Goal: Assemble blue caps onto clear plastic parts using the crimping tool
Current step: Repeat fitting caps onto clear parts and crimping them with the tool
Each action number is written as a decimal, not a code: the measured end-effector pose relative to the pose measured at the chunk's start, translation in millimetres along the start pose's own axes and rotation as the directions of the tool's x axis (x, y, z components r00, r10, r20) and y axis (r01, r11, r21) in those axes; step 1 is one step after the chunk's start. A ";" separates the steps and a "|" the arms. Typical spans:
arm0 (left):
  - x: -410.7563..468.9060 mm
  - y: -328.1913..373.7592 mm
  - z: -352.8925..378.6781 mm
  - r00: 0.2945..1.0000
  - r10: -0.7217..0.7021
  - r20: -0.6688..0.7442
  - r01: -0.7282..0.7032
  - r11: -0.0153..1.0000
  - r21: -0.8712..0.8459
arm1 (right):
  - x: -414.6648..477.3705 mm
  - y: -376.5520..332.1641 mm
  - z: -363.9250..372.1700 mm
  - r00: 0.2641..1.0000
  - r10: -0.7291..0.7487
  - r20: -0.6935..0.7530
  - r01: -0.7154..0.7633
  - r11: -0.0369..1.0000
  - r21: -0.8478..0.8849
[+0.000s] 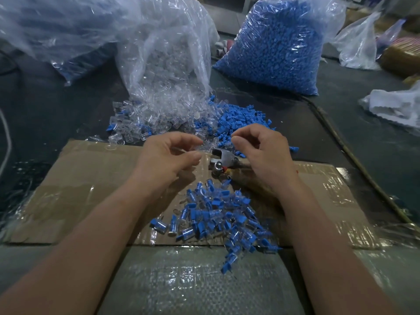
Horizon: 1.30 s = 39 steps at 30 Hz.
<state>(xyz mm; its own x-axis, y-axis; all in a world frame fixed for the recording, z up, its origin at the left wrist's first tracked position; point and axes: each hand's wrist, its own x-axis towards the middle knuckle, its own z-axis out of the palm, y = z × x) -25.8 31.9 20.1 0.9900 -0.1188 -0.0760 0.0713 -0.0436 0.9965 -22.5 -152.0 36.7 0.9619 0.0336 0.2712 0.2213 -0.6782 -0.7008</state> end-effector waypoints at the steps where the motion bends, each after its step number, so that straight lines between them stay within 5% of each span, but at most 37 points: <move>1: 0.4 0.1 0.5 1.000 0.030 0.007 -0.031 0.999 0.032 | -1.5 -4.4 0.2 1.000 -0.014 0.003 0.014 0.999 0.033; 10: -0.9 4.0 8.3 0.990 0.134 -0.053 -0.130 0.988 0.084 | -14.0 -22.5 13.4 0.994 -0.104 0.016 0.098 0.971 0.219; 18: -0.9 2.7 12.3 0.992 0.116 -0.057 -0.112 0.992 0.066 | -17.1 -20.0 20.5 0.990 -0.137 -0.043 0.140 0.987 0.078; 27: -0.7 5.0 11.3 0.996 0.085 -0.036 -0.087 0.995 -0.048 | -18.8 -22.8 19.3 0.994 -0.106 -0.014 0.107 0.974 0.198; 39: -6.8 5.9 16.9 0.989 0.144 -0.045 -0.141 0.988 0.064 | -18.9 -22.0 21.7 0.987 -0.152 -0.057 0.157 0.983 0.100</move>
<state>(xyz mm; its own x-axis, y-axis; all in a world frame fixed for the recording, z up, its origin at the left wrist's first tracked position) -34.2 15.7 25.9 0.9944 -0.0794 0.0698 -0.0769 -0.0895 0.9930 -42.0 -121.8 32.7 0.9064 0.0941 0.4118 0.3843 -0.5880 -0.7117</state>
